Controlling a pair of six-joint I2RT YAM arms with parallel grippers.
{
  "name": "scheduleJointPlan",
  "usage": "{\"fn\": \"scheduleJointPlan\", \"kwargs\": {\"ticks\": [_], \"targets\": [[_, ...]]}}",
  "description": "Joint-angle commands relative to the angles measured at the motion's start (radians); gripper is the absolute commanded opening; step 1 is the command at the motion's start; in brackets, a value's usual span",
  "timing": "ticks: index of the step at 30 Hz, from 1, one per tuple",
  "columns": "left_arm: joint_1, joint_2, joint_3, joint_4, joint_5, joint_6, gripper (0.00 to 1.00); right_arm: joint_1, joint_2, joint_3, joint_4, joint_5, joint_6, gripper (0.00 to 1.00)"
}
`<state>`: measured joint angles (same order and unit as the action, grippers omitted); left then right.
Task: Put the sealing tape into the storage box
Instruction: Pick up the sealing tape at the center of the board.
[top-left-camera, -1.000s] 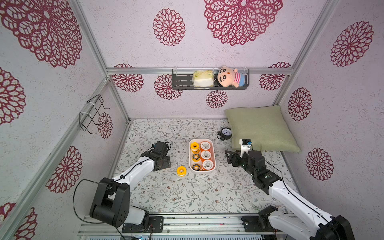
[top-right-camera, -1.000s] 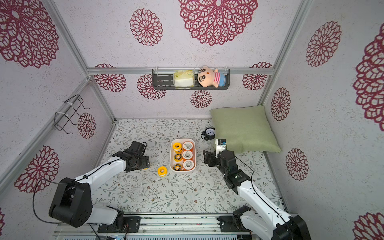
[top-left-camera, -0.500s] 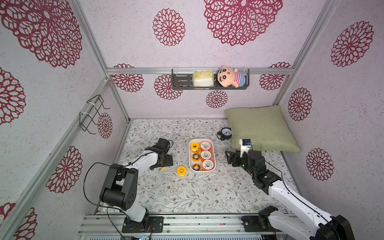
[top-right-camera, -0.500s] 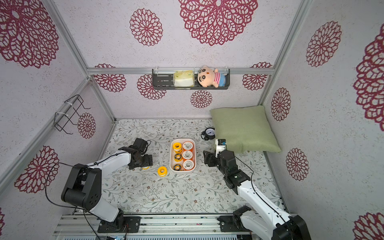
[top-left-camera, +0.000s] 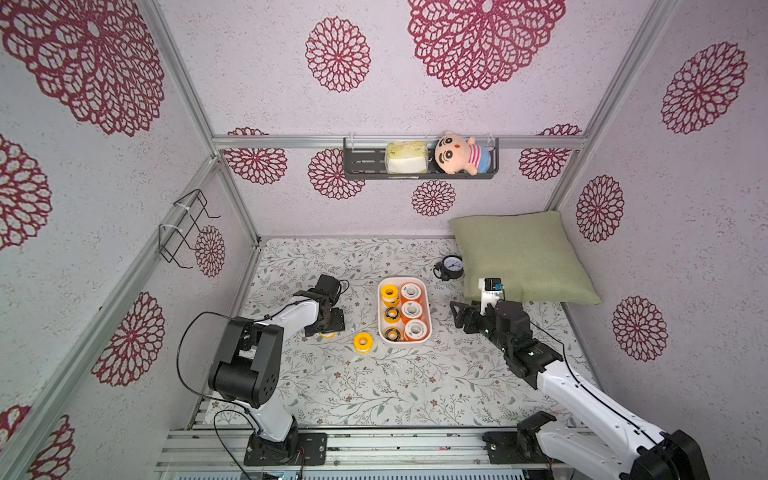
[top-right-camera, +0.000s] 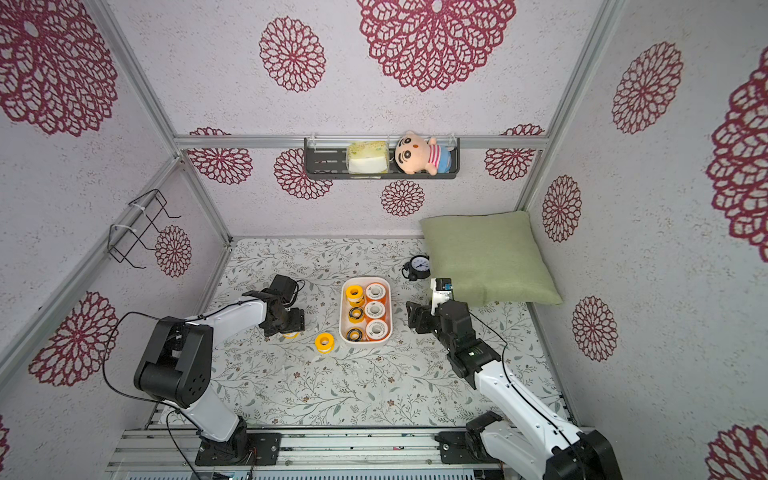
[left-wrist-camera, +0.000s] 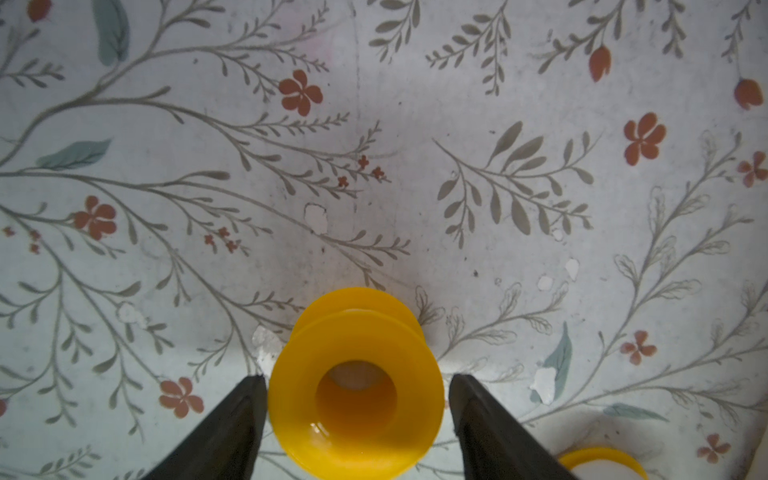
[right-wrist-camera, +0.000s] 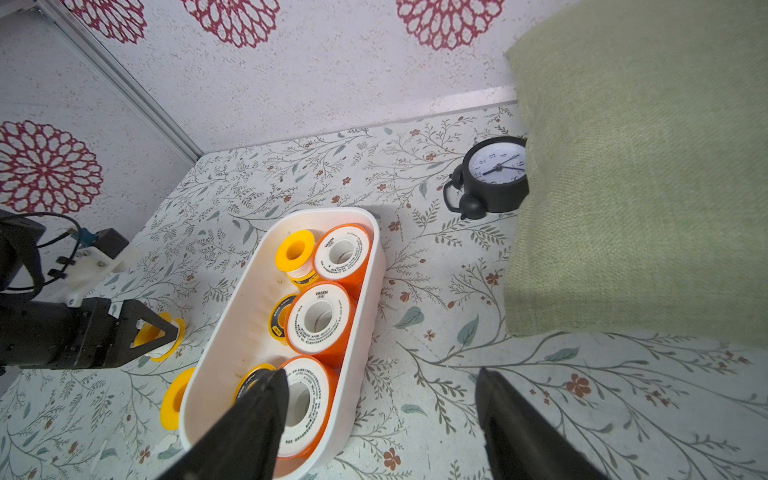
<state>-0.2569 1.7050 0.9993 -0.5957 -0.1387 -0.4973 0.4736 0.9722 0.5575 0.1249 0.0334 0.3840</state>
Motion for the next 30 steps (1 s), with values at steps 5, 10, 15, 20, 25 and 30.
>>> {"fn": "scheduleJointPlan", "kwargs": {"ticks": [5,10,15,20,25,30], "targets": [[0.011,0.027,0.024,0.016,0.005,0.009,0.72,-0.004,-0.010,0.007,0.004,0.016,-0.011,0.78],[0.012,0.032,0.028,0.013,-0.001,0.009,0.72,-0.005,-0.014,0.010,0.007,0.016,-0.013,0.78],[0.012,0.022,0.026,0.025,0.008,0.003,0.61,-0.004,-0.010,0.010,0.007,0.014,-0.013,0.78],[0.011,-0.012,0.025,0.018,0.004,-0.004,0.60,-0.005,-0.008,0.010,0.010,0.012,-0.014,0.79],[0.001,-0.066,0.033,0.001,0.020,-0.012,0.60,-0.004,-0.006,0.010,0.010,0.010,-0.011,0.79],[-0.036,-0.113,0.080,-0.021,0.055,-0.026,0.60,-0.004,-0.005,0.006,0.012,0.005,-0.006,0.79]]}}
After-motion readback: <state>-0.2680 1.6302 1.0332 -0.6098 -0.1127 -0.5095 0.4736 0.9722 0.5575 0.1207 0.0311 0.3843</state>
